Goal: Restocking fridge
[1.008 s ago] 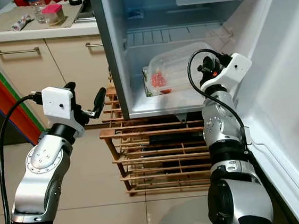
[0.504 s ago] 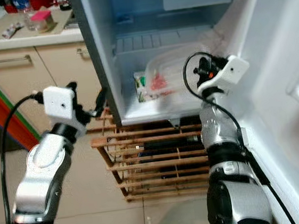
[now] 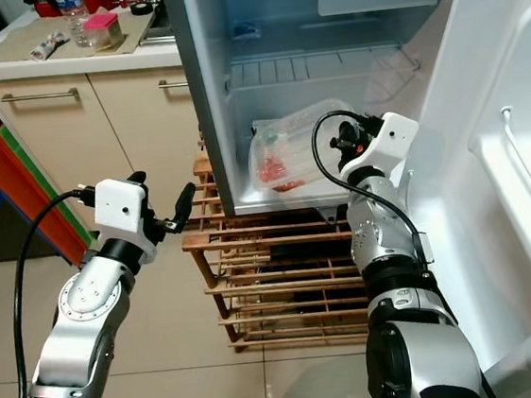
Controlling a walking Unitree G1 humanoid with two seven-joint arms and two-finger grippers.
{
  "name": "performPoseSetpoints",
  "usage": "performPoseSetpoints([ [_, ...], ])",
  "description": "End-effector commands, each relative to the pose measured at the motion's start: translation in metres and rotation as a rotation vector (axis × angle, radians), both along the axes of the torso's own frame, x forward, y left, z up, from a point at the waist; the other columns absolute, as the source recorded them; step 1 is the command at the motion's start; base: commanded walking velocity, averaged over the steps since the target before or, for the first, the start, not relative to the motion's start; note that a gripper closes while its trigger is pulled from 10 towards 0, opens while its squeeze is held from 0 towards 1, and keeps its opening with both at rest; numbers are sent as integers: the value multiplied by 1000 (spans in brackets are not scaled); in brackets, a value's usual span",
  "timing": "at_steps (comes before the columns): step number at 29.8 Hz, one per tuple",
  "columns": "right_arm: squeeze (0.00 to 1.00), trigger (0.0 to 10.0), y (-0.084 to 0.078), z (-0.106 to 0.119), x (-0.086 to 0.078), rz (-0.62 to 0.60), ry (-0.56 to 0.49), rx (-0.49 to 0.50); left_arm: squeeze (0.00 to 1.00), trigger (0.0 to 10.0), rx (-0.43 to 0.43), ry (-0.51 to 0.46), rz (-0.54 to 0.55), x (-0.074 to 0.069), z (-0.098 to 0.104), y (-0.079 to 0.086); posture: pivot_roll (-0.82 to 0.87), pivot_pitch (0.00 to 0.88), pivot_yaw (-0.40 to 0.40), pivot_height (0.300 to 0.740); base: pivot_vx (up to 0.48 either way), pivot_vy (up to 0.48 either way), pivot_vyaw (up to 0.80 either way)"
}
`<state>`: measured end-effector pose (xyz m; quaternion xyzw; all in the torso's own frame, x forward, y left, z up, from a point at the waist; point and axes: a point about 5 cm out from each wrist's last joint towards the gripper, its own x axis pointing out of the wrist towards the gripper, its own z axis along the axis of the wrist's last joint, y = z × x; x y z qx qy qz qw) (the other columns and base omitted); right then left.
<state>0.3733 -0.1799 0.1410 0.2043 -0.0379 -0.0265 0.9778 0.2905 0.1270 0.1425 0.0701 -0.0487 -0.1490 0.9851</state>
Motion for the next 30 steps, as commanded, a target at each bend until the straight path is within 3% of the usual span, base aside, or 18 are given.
performPoseSetpoints([
  [1, 0, 0, -2, 4, 0, 9, -22, -27, 0, 10000, -2, -14, 4, -1, 1, 1, 42, 0, 27, 715, 0, 0, 0],
  [13, 0, 0, -64, -13, -20, -114, 32, -242, 0, 10000, -6, -22, 14, -1, 1, 5, 36, 0, 32, 715, 0, 0, 0],
  [16, 0, 0, -69, -12, -21, -130, 31, -255, 0, 10000, -7, -23, 15, 0, 1, 6, 37, 0, 36, 715, 0, 0, 0],
  [19, 0, 0, -81, -6, -23, -143, 11, -329, 0, 10000, -3, -28, 14, -1, 3, 7, 45, 0, 39, 715, 0, 0, 0],
  [26, 0, 0, -102, -1, -27, -199, 18, -365, 0, 10000, -5, -37, 16, -1, 6, 8, 42, 0, 43, 715, 0, 0, 0],
  [29, 0, 0, -103, 2, -26, -205, 6, -358, 0, 10000, -4, -37, 14, -1, 6, 8, 38, 0, 46, 715, 0, 0, 0],
  [30, 0, 0, -94, 4, -23, -178, -16, -326, 0, 10000, 1, -36, 13, -1, 6, 8, 36, 0, 47, 715, 0, 0, 0],
])
